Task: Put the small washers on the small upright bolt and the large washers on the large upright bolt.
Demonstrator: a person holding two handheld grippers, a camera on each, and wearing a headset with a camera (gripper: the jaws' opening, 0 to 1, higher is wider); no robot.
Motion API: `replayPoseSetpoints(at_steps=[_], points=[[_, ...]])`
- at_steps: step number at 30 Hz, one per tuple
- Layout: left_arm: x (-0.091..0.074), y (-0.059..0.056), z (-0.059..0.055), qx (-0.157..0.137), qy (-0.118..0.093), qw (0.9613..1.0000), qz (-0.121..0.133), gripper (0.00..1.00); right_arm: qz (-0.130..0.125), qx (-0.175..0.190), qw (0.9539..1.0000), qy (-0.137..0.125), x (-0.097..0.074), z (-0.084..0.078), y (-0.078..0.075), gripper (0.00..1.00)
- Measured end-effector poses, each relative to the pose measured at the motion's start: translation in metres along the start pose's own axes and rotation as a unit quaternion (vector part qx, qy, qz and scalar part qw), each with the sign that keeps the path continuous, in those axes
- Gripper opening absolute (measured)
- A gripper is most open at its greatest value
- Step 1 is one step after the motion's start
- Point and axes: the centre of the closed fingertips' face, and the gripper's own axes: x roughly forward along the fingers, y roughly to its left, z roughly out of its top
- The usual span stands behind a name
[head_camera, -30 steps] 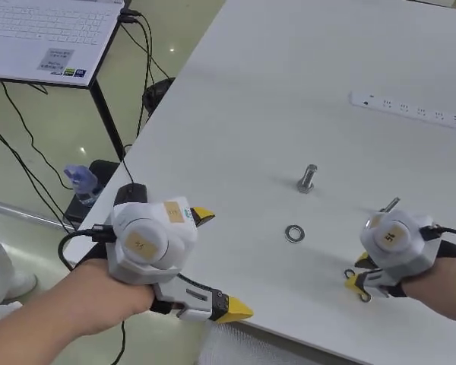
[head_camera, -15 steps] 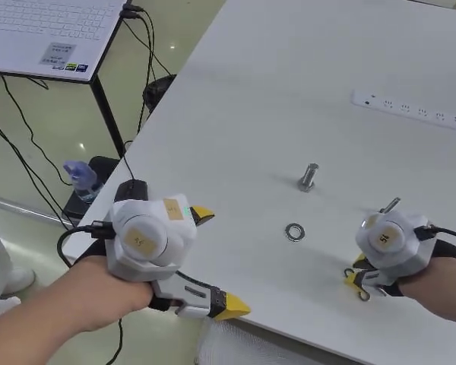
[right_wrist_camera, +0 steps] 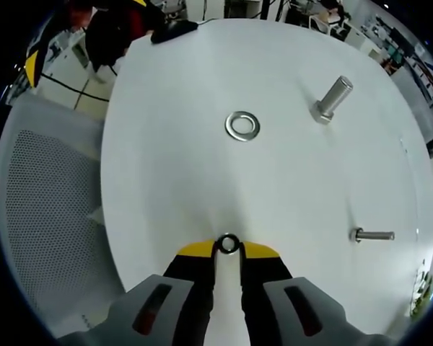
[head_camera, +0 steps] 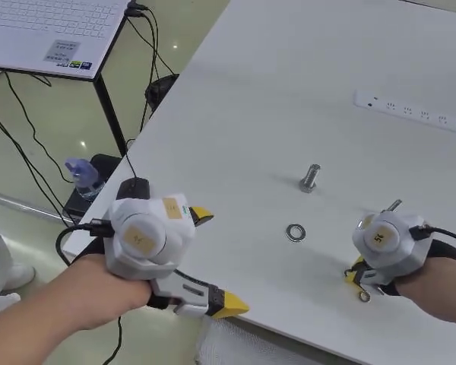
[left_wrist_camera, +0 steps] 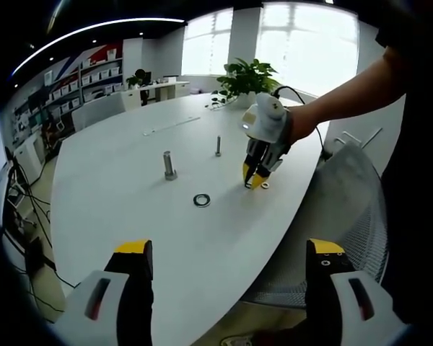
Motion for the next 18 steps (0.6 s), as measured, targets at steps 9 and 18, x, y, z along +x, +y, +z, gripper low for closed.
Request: replayPoseSetpoints(at_steps=[9,18], points=[[0.002,-0.002,0.001,0.002,0.002,1.0,-0.002,0.87,0.001,0.026,0.9996,-0.014,-0.005,-0.001,-0.006,0.13],[0.006,0.0,0.007,0.006,-0.002,1.0,-0.002,0.88,-0.006,0.046,0.9987,-0.021,-0.024,-0.006,-0.024,0.13]])
